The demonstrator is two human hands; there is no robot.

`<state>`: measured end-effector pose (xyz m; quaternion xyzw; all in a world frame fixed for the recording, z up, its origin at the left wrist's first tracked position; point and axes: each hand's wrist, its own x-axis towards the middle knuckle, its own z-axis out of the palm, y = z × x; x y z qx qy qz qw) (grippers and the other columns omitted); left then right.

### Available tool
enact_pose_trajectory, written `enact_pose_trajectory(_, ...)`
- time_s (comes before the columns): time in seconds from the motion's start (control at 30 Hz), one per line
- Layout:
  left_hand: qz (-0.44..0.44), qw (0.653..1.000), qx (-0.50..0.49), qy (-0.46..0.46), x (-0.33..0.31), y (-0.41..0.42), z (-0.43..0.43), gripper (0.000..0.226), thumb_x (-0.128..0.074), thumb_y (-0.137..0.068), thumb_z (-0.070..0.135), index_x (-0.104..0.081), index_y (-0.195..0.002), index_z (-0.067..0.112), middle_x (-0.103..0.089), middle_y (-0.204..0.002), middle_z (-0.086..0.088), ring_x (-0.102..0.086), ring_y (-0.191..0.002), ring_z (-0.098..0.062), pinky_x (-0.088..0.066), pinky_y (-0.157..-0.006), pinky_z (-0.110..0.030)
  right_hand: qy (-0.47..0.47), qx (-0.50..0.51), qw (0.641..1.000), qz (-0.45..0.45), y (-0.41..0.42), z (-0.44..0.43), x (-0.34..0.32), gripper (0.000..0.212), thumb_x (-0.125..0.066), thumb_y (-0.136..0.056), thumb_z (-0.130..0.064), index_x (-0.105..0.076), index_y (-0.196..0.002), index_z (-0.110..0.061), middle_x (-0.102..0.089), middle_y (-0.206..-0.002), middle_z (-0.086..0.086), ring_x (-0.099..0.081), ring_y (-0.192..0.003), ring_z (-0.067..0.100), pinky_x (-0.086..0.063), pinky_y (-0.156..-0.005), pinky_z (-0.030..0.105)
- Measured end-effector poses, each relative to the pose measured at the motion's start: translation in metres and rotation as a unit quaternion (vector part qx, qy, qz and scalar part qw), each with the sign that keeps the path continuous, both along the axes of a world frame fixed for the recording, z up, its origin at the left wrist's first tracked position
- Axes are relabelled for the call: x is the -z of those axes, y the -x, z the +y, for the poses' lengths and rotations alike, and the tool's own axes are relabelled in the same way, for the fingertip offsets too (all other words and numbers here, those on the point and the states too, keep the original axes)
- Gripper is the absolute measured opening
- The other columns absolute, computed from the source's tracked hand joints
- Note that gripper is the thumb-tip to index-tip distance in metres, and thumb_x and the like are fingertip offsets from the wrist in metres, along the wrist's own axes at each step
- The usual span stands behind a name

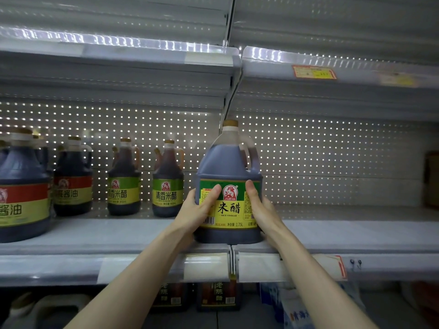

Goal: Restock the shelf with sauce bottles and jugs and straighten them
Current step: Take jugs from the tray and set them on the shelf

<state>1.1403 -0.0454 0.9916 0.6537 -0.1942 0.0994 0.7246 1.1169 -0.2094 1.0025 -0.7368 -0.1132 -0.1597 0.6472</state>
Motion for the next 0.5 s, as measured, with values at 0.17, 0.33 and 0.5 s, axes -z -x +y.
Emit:
enact_pose_trajectory(0.17,-0.003,1.000,-0.011,-0.012,0.0024,-0.0016,-0.0002,0.093,-0.071,-0.052,0.067,-0.051,-0.125,0.013,-0.073,-0.106,-0.004,-0.071,-0.094,-0.018,-0.058,-0.081,-0.036,-0.002,0.005,1.000,-0.002,0.0010,0.0002,0.0025,0.078,-0.043,-0.063,-0.079,-0.060,-0.116,-0.025,-0.073,-0.100,-0.004,-0.069,-0.094,0.012,-0.053,-0.083,0.028)
enact_pose_trajectory(0.33,-0.010,0.999,-0.033,-0.008,0.0011,-0.0034,-0.0014,0.095,-0.073,-0.050,0.070,-0.051,-0.122,0.012,-0.073,-0.104,-0.003,-0.072,-0.092,-0.017,-0.058,-0.084,-0.039,-0.005,0.006,1.000,-0.004,0.0012,0.0005,-0.0004,0.080,-0.043,-0.061,-0.080,-0.061,-0.115,-0.023,-0.074,-0.100,-0.003,-0.070,-0.094,0.014,-0.054,-0.088,0.033)
enact_pose_trajectory(0.5,-0.008,0.999,-0.034,-0.023,0.0010,-0.0055,0.0002,0.114,-0.074,-0.036,0.082,-0.051,-0.125,0.014,-0.073,-0.105,-0.002,-0.071,-0.093,-0.017,-0.057,-0.085,-0.042,0.000,0.006,1.000,-0.005,0.0027,0.0006,-0.0007,0.073,-0.041,-0.065,-0.077,-0.060,-0.113,-0.024,-0.073,-0.098,-0.004,-0.069,-0.092,0.012,-0.053,-0.078,0.026)
